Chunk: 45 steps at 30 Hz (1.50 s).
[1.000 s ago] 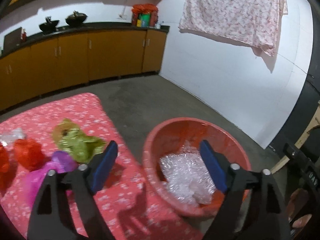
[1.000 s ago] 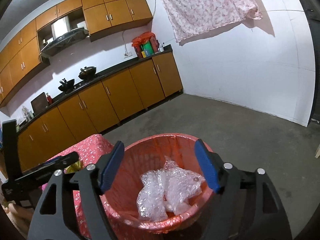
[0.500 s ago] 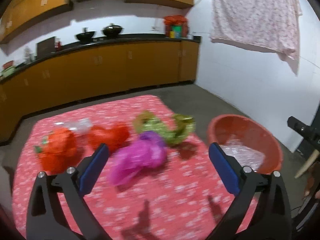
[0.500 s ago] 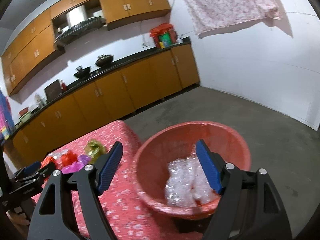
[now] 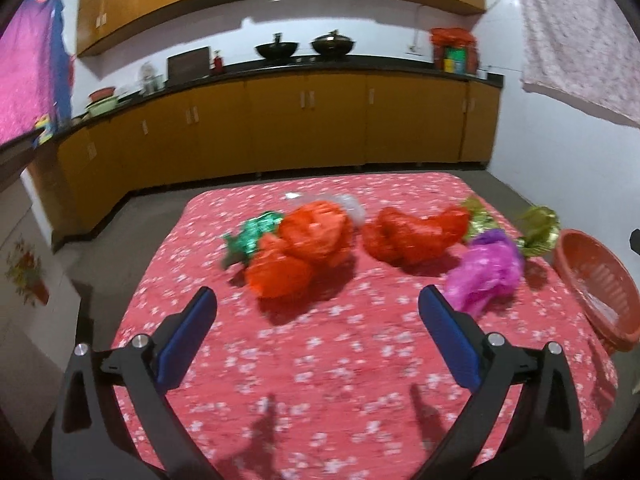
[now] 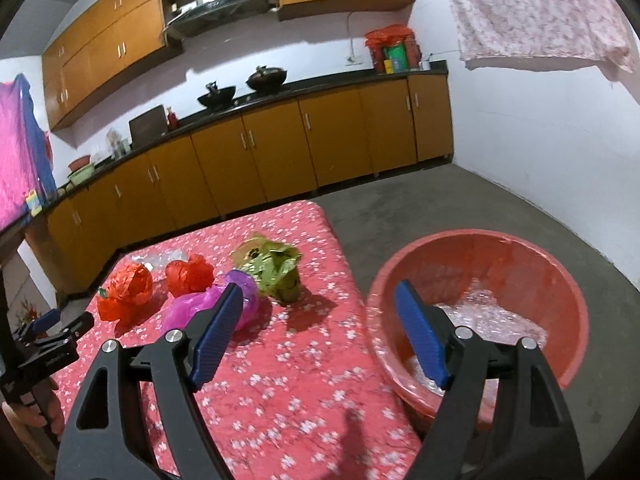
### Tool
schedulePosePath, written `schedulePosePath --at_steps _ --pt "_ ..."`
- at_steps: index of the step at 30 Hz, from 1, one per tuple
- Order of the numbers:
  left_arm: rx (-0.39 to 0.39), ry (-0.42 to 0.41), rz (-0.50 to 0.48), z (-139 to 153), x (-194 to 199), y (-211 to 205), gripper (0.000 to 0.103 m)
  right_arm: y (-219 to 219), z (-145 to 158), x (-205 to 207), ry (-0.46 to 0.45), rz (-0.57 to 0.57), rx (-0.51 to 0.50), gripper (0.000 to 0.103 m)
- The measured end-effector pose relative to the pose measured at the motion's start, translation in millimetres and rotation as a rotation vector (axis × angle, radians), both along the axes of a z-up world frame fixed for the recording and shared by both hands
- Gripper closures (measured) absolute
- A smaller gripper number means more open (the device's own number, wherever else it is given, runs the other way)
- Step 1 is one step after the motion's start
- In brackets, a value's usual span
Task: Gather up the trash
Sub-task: 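Grasp the yellow-green bag with the right tool while the left tool grasps the red bag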
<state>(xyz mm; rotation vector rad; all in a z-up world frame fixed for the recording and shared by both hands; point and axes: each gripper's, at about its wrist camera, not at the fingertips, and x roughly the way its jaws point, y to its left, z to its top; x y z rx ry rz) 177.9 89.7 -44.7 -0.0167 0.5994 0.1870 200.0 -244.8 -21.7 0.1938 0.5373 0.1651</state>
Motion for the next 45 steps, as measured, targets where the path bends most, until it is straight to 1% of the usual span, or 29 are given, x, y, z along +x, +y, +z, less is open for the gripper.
schedulePosePath --at_steps 2,5,9,15,16,17,18,19,20,21,23,26,31,39,41,43,44,45 --pt "-0.007 -0.001 0.02 -1 1 8 0.004 8 -3 13 0.019 0.006 -0.003 0.034" --pt "-0.014 -0.005 0.039 -4 7 17 0.004 16 -9 37 0.053 0.004 0.003 0.042" --pt "-0.034 -0.002 0.052 -4 22 25 0.004 24 -18 64 0.096 -0.005 0.035 0.043" --pt "-0.045 0.024 0.048 -9 49 33 0.004 40 -34 94 0.144 0.01 -0.003 0.043" --pt "-0.043 0.028 0.048 -10 54 34 0.004 42 -36 97 0.15 0.011 -0.005 0.045" --pt "-0.038 0.032 0.048 -11 59 35 0.004 43 -41 101 0.167 0.017 -0.009 0.051" --pt "-0.035 0.035 0.049 -12 62 36 0.004 45 -44 103 0.181 0.021 -0.012 0.055" --pt "-0.032 0.037 0.047 -12 67 37 0.004 46 -47 106 0.196 0.026 -0.014 0.064" --pt "-0.029 0.041 0.045 -13 71 37 0.004 45 -49 108 0.208 0.033 -0.018 0.078" --pt "-0.029 0.044 0.044 -14 74 38 0.004 46 -51 109 0.215 0.037 -0.028 0.084" --pt "-0.031 0.052 0.041 -16 82 39 0.004 46 -51 106 0.201 0.044 -0.036 0.092" --pt "-0.043 0.066 0.037 -21 91 42 0.004 46 -50 101 0.189 0.056 -0.036 0.094" --pt "-0.064 0.096 0.019 -29 102 44 0.004 43 -48 95 0.184 0.059 -0.025 0.094" --pt "-0.089 0.171 -0.019 -50 120 44 0.005 35 -47 93 0.182 0.052 -0.011 0.094" --pt "-0.092 0.179 -0.024 -53 121 43 0.01 34 -45 91 0.179 0.05 -0.008 0.094" --pt "-0.099 0.187 -0.034 -55 122 41 0.028 32 -44 88 0.176 0.049 -0.004 0.094" --pt "-0.108 0.188 -0.043 -56 122 41 0.031 30 -43 87 0.175 0.048 -0.002 0.094" --pt "-0.106 0.183 -0.047 -56 122 40 0.035 29 -43 88 0.175 0.047 0.001 0.094"
